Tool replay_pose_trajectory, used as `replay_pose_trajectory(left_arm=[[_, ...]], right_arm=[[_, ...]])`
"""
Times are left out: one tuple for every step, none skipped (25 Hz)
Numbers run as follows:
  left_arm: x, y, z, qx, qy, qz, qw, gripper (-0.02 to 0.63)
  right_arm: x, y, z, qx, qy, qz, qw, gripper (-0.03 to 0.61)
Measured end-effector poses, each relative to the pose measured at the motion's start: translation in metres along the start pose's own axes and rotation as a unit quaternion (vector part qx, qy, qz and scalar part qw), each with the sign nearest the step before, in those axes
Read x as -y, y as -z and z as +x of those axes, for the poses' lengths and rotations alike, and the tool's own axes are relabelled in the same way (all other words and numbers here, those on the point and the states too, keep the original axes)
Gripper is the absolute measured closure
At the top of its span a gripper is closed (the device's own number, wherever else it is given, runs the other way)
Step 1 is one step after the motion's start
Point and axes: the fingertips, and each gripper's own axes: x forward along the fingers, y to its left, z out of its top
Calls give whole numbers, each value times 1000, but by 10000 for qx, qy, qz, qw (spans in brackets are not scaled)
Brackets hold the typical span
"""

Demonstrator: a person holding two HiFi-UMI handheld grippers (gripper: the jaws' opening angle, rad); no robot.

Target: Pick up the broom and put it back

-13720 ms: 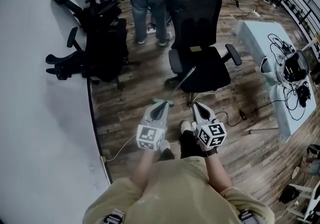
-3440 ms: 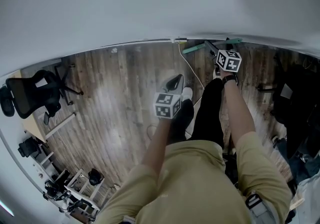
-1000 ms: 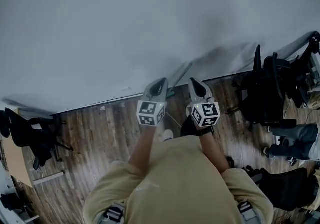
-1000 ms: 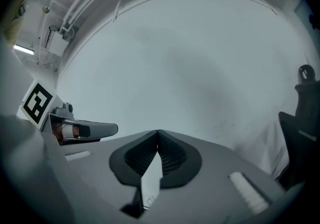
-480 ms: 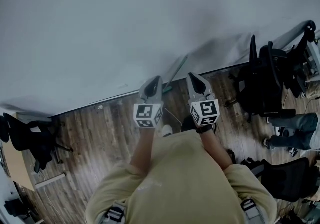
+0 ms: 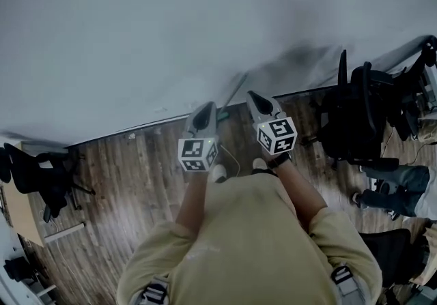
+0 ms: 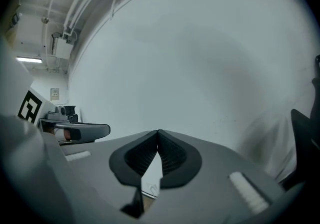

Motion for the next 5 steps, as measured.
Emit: replay_pose_trajectory(left_arm=[[7, 3, 6, -45, -39, -13, 10000, 611], [12, 3, 15, -60, -79, -3, 10000, 611], [16, 1, 26, -52, -125, 21, 9999, 611], [20, -3, 38, -29, -173, 54, 9998, 611], [24, -7, 50, 2, -222, 91, 9997, 611]], right_arm=[[12, 2, 2, -110, -100, 7, 9999, 574], [24, 0, 6, -198, -233, -31, 9995, 574], [36, -4, 12, -276, -381, -106, 9988, 574], [49, -9, 19, -351, -537, -202, 9977, 574], [62, -14, 27, -424, -695, -305, 9962, 574]])
